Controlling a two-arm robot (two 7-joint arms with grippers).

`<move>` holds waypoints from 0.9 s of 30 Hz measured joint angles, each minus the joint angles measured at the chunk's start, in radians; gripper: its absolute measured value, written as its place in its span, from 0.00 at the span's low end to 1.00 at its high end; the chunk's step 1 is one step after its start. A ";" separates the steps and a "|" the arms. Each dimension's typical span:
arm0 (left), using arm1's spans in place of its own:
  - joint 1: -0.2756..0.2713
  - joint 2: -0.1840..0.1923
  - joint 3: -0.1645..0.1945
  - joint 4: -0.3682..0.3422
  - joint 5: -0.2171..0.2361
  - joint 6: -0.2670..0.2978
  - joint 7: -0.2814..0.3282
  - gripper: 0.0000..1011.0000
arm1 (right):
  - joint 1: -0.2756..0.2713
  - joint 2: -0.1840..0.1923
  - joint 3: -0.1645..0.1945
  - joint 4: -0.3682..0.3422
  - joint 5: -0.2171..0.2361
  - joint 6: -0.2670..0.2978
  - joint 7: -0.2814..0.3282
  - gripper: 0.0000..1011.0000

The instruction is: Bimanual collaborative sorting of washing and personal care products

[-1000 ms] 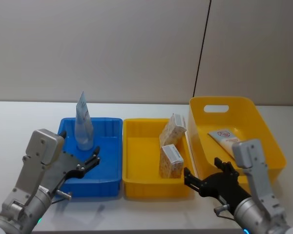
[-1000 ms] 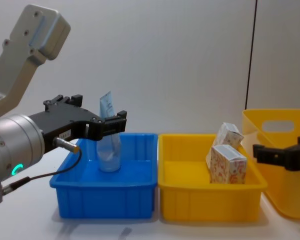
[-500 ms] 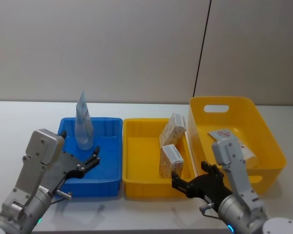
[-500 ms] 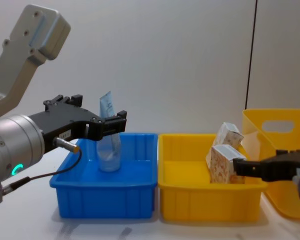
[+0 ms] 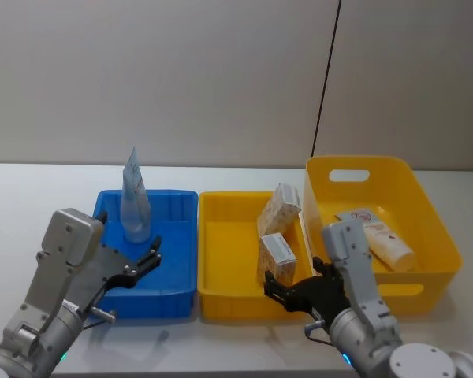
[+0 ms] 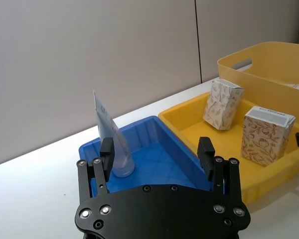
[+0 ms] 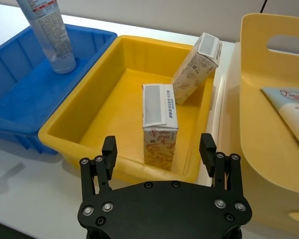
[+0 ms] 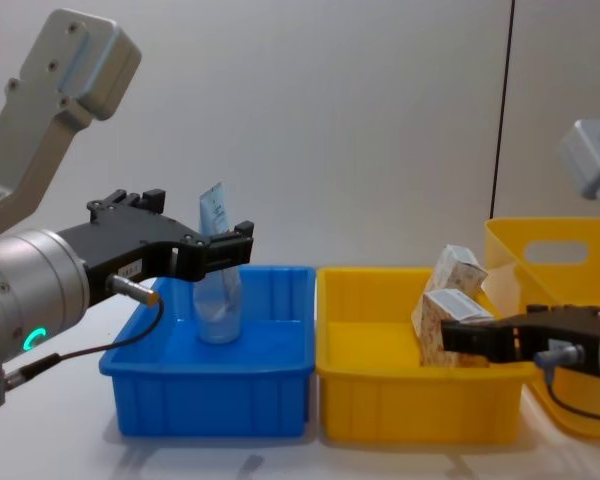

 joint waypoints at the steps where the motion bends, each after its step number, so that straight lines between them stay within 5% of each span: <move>1: 0.000 0.000 0.000 0.000 0.000 0.000 0.000 0.99 | 0.006 -0.008 -0.002 0.011 -0.004 -0.004 -0.005 0.99; 27: 0.000 0.000 0.000 0.000 0.000 0.000 0.000 0.99 | 0.117 -0.121 -0.013 0.218 -0.063 -0.075 -0.074 0.99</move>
